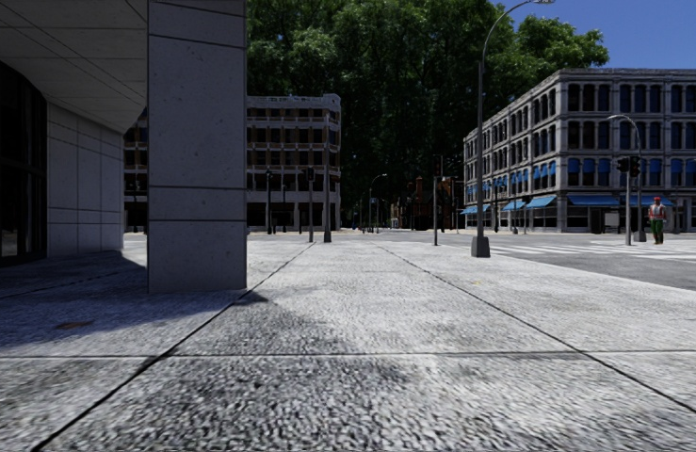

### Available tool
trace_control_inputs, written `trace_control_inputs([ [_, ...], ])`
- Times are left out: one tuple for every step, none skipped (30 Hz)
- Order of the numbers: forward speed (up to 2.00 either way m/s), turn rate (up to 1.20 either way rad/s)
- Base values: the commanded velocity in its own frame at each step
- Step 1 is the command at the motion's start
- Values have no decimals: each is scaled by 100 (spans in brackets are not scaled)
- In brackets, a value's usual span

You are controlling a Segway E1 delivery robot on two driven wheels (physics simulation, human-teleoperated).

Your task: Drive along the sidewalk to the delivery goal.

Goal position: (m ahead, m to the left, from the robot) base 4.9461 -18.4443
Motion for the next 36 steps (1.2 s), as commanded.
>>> trace_control_inputs([
  [200, 0],
  [200, 0],
  [200, 0],
  [200, 0],
  [200, 0],
  [200, 0],
  [200, 0],
  [200, 0],
  [200, 0],
  [200, 0],
  [200, 0],
  [200, 0],
  [200, 0],
  [200, 0],
  [200, 0],
  [200, 0],
  [200, 0],
  [200, 0],
  [200, 0],
  [200, 0],
  [200, 0],
  [200, 0],
  [200, 0],
  [200, 0],
  [200, 0],
  [200, 0],
  [200, 0],
  [200, 0],
  [200, 0],
  [200, 0],
  [200, 0],
  [200, 0],
  [200, 0],
  [200, 0],
  [200, 0],
  [200, 0],
])
